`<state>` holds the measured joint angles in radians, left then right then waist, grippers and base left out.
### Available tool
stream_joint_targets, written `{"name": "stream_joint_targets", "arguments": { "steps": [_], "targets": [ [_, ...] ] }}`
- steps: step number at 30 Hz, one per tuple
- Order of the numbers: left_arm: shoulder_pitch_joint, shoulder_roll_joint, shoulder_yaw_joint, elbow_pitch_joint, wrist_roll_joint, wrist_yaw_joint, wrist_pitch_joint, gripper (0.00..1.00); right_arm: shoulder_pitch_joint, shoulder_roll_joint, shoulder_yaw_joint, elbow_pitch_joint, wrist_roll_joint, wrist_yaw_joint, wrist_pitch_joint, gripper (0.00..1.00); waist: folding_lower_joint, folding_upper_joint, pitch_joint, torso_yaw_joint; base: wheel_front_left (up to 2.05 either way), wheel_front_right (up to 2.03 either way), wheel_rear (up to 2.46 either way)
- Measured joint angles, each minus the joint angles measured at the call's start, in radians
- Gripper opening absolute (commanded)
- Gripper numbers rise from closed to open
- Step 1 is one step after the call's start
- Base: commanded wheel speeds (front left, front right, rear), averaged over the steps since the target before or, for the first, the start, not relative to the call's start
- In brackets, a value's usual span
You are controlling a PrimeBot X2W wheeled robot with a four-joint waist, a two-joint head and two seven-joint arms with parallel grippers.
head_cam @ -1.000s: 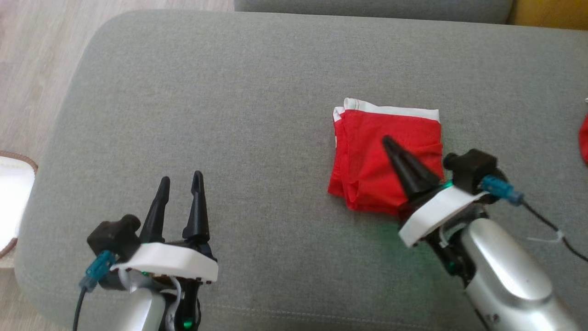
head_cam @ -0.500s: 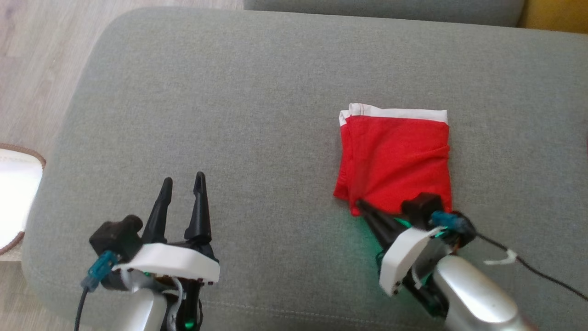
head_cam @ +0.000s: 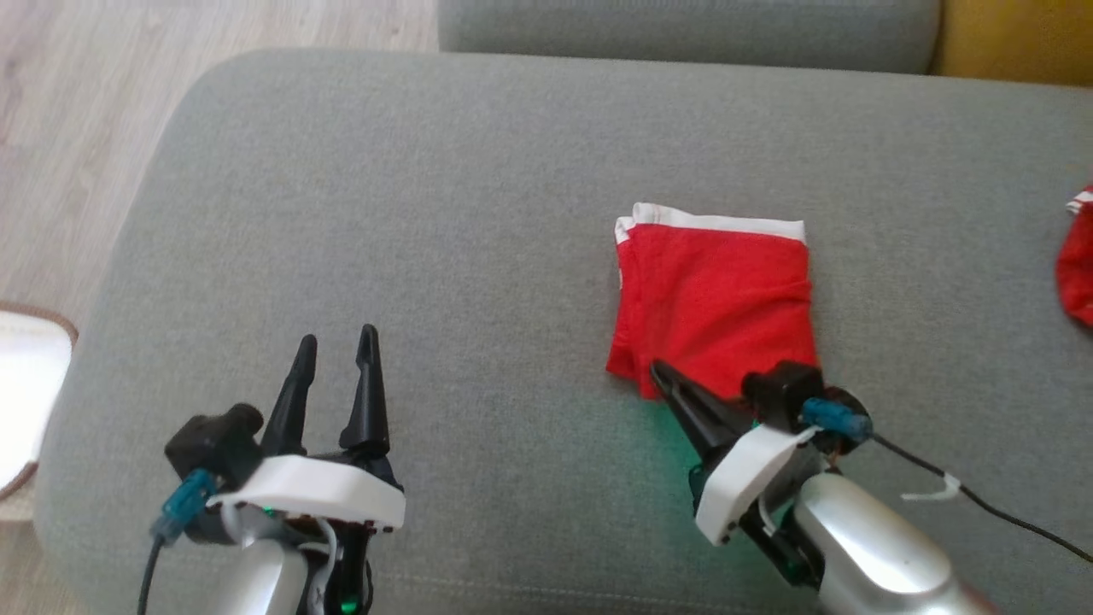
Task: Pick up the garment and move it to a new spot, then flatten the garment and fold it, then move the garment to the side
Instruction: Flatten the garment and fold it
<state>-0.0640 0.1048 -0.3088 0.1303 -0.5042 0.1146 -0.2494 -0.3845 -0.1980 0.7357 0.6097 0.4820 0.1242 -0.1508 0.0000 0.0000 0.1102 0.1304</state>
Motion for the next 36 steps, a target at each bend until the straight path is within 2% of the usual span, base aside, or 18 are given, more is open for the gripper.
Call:
{"name": "stream_joint_targets", "arguments": {
  "steps": [2,3,4,6,7,8,12,17,22,27,36],
  "targets": [
    [0.001,0.001,0.002,0.0,0.0,0.001,0.0,1.0,0.002,-0.001,-0.018,-0.025,0.002,0.0,-0.018,0.0,0.0,0.0,-0.012,-0.007,0.0,0.0,0.0],
    [0.002,0.002,0.003,-0.001,0.0,0.002,0.0,1.0,0.004,-0.001,-0.034,-0.042,0.002,0.0,-0.027,0.06,0.0,0.0,-0.018,-0.011,0.0,0.0,0.0],
    [0.005,0.003,0.005,-0.002,0.0,0.002,0.0,1.0,0.005,-0.001,-0.055,-0.06,0.0,0.0,-0.034,0.23,0.0,0.0,-0.024,-0.015,0.0,0.0,0.0],
    [0.012,0.007,0.007,-0.004,0.0,0.006,0.0,1.0,0.009,-0.001,-0.105,-0.095,-0.015,0.0,-0.044,0.48,0.0,0.0,-0.036,-0.025,0.0,0.0,0.0],
    [0.017,0.009,0.008,-0.005,0.0,0.006,0.0,1.0,0.012,-0.002,-0.132,-0.112,-0.026,0.0,-0.044,0.76,0.0,0.0,-0.042,-0.03,0.0,0.0,0.0],
    [0.02,0.011,0.008,-0.005,0.0,0.006,0.0,1.0,0.017,-0.001,-0.161,-0.129,-0.038,0.0,-0.045,0.98,0.0,0.0,-0.048,-0.035,0.0,0.0,0.0],
    [0.02,0.014,0.007,-0.006,0.026,0.006,0.0,1.0,0.076,0.014,-0.293,-0.184,-0.105,0.0,-0.052,1.0,0.0,0.0,-0.069,-0.058,0.0,0.0,0.0],
    [0.022,0.013,-0.004,-0.004,0.051,0.006,0.0,1.0,0.172,0.091,-0.473,-0.259,-0.197,0.0,-0.051,1.0,0.0,0.0,-0.092,-0.084,0.0,0.0,0.0],
    [0.045,0.012,-0.013,0.002,0.072,0.004,0.0,1.0,0.253,0.128,-0.629,-0.342,-0.272,0.0,-0.038,1.0,0.0,0.0,-0.109,-0.102,0.0,0.0,0.0],
    [0.074,0.007,-0.013,0.009,0.079,0.0,0.0,1.0,0.311,0.144,-0.694,-0.398,-0.307,0.0,-0.016,1.0,0.0,0.0,-0.118,-0.115,0.0,0.0,0.0],
    [0.08,0.006,-0.007,0.035,0.12,-0.002,0.0,1.0,0.358,0.15,-0.706,-0.406,-0.297,0.0,-0.016,1.0,0.0,0.0,-0.118,-0.12,0.0,0.0,0.0]
  ]
}}
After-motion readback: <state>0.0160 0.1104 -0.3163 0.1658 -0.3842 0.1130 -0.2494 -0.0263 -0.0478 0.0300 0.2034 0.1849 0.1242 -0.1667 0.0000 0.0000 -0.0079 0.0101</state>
